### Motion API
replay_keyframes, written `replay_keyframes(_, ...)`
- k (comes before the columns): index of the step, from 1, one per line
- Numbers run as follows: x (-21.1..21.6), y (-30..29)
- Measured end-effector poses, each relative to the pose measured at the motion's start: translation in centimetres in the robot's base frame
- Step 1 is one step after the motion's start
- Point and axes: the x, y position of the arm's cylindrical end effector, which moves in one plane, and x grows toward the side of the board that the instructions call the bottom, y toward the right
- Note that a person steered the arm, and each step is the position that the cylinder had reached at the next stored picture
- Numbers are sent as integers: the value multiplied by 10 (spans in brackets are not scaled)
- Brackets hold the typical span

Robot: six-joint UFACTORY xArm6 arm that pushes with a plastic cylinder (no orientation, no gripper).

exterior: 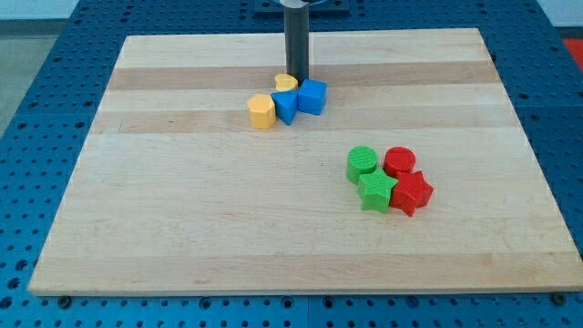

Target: Point at center left

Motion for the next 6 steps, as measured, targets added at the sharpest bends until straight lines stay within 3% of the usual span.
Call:
replay_keyframes(1,-2,-10)
replay_keyframes(4,-2,-121)
replay_keyframes(6,86,-121)
